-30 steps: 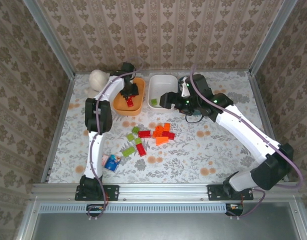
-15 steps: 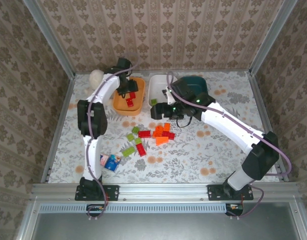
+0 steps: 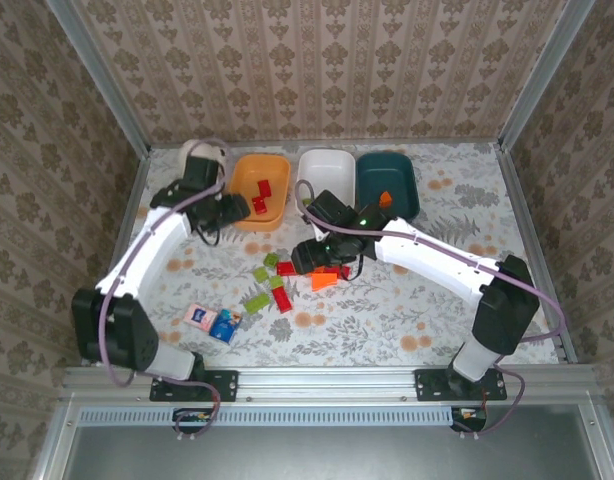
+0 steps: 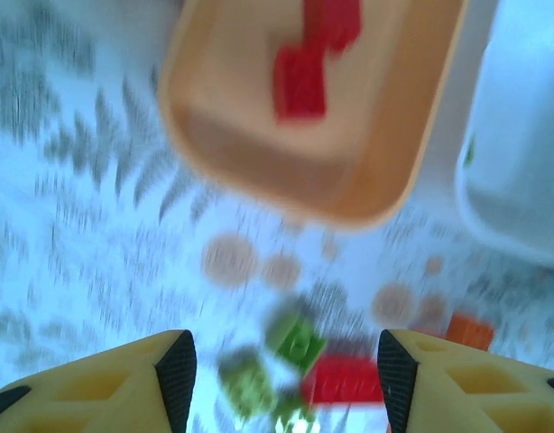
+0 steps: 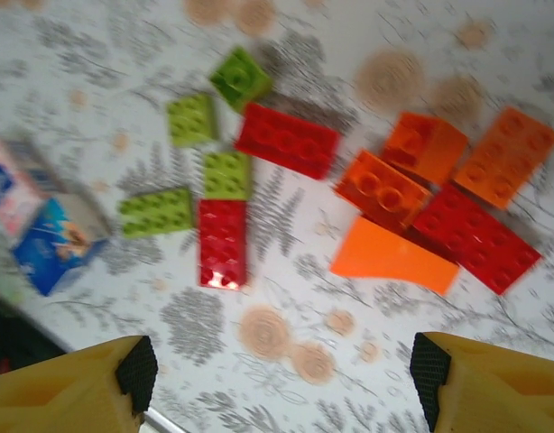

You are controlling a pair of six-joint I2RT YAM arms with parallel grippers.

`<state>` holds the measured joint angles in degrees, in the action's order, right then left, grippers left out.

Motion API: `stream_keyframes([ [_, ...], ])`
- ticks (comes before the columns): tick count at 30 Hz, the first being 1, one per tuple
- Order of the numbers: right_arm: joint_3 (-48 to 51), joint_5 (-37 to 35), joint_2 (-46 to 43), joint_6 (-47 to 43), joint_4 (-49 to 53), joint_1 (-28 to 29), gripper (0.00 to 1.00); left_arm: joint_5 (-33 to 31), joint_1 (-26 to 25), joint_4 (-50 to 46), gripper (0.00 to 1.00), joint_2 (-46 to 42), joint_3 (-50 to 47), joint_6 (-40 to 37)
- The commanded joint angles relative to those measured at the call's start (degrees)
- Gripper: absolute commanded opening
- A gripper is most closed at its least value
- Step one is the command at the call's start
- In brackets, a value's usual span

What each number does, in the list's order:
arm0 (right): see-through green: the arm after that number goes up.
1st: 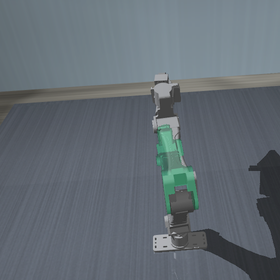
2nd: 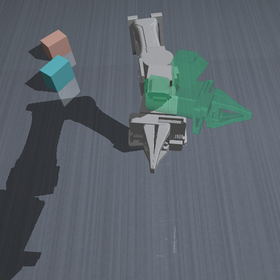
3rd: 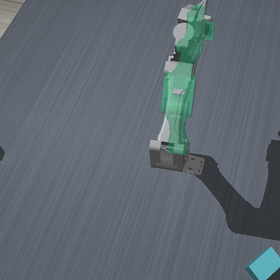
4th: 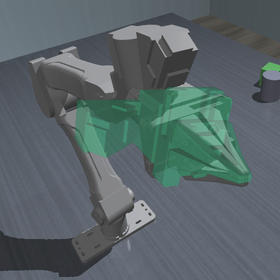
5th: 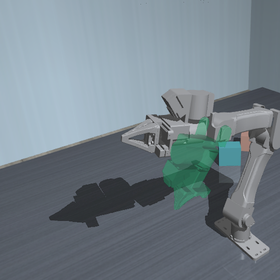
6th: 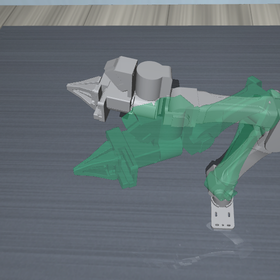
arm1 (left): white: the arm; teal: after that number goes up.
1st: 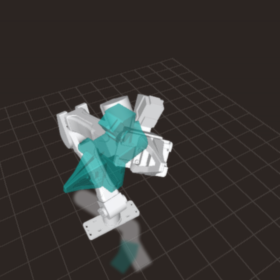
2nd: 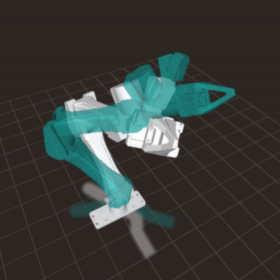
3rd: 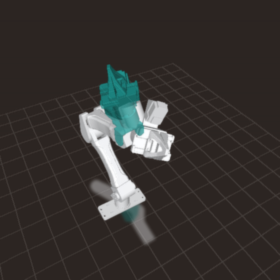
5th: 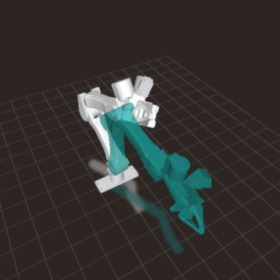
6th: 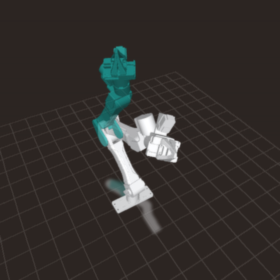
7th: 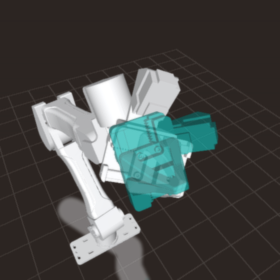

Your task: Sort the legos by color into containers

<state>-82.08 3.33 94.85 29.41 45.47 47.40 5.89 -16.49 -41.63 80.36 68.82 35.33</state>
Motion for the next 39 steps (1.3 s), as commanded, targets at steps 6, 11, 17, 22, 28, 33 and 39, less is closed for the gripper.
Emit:
stream_keyframes([
  [6,0.2,-6.4,4.9,-2.5,5.1,1.0,0.83,1.3,-4.0,-3.2,0.6,-19.7,-14.8,5.0],
  [11,2.5,-2.4,4.2,-18.1,-1.1,1.0,0.81,-0.4,-3.9,-6.1,0.6,-25.7,-16.7,4.5],
  [17,3.2,-0.4,8.7,-33.6,-3.7,1.1,0.83,-0.9,-3.9,-5.3,0.6,-29.2,-17.9,5.7],
  [22,2.4,-2.7,12.1,-41.1,-3.8,1.1,0.87,-0.3,-4.0,-5.2,0.6,-30.3,-18.5,6.4],
  [28,2.1,-5.7,13.6,-45.8,-3.9,1.1,0.9,-0.1,-4.0,-5.8,0.6,-30.2,-18.2,6.5],
  [33,1.0,-6.3,15.5,-47.3,-3.6,1.2,0.89,0.2,-4.0,-5.9,0.6,-29.4,-17.5,6.3],
  [39,1.0,-5.0,17.3,-46.0,-3.0,1.3,0.85,0.1,-4.0,-6.0,0.6,-29.3,-17.4,6.4],
])
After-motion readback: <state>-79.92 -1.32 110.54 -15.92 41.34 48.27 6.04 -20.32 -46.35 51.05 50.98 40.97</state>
